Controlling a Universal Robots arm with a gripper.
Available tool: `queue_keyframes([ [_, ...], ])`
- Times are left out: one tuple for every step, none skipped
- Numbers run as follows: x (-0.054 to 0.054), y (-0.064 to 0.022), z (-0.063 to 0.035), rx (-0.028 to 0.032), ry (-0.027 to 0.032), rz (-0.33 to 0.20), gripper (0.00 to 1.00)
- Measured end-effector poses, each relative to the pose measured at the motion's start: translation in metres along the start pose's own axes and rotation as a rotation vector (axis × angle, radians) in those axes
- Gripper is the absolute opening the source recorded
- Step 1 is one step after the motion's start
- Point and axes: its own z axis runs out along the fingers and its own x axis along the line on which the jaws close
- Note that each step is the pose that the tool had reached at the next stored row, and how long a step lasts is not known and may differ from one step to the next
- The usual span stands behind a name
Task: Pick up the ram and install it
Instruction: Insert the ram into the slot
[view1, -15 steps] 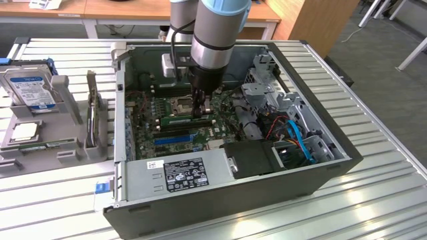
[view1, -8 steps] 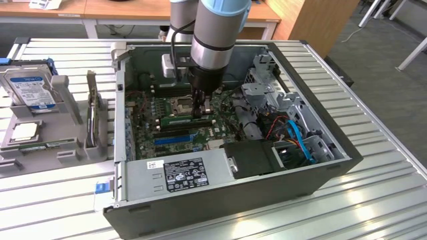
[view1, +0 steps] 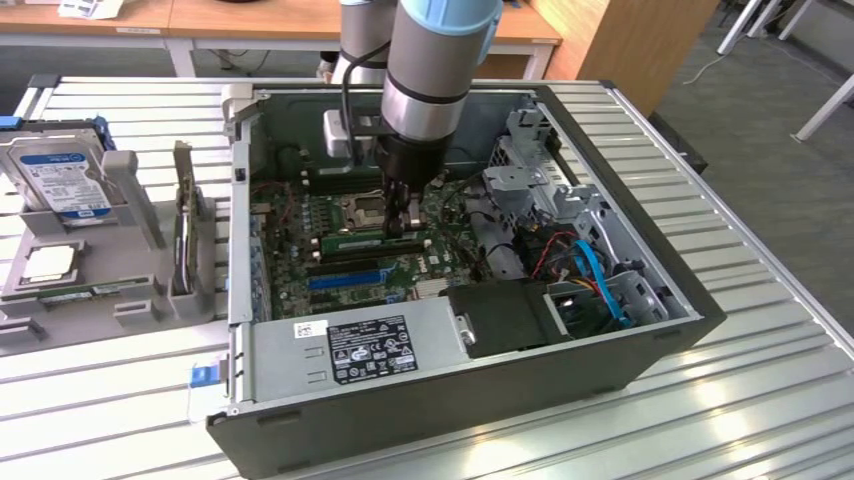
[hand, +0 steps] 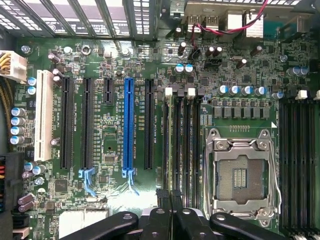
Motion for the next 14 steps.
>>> queue_keyframes([
  [0.0000,0.0000,0.0002,0.0000,-0.0001,0.000,0.11],
  [0.0000,0.0000,0.0006,0.0001,-0.0002,0.000,0.11],
  [0.0000,0.0000,0.0008,0.0000,-0.0001,0.000,0.11],
  [0.0001,0.0000,0.0010,-0.0001,0.0000,0.000,0.11],
  [0.0001,0.0000,0.0011,-0.0001,0.0002,0.000,0.11],
  [0.0001,0.0000,0.0011,-0.0001,0.0002,0.000,0.11],
  [0.0001,0.0000,0.0012,-0.0001,0.0002,0.000,0.11],
  [0.0001,0.0000,0.0013,0.0000,0.0000,0.000,0.11],
  [0.0001,-0.0001,0.0014,0.0000,0.0000,0.000,0.11],
  [0.0001,0.0000,0.0014,-0.0001,0.0001,0.000,0.11],
  [0.0001,-0.0001,0.0014,0.0000,0.0000,0.000,0.11],
  [0.0001,-0.0001,0.0014,0.0000,0.0000,0.000,0.11],
  [0.0001,-0.0001,0.0014,0.0000,-0.0001,0.000,0.11],
  [0.0001,-0.0001,0.0019,0.0001,-0.0004,0.000,0.11],
])
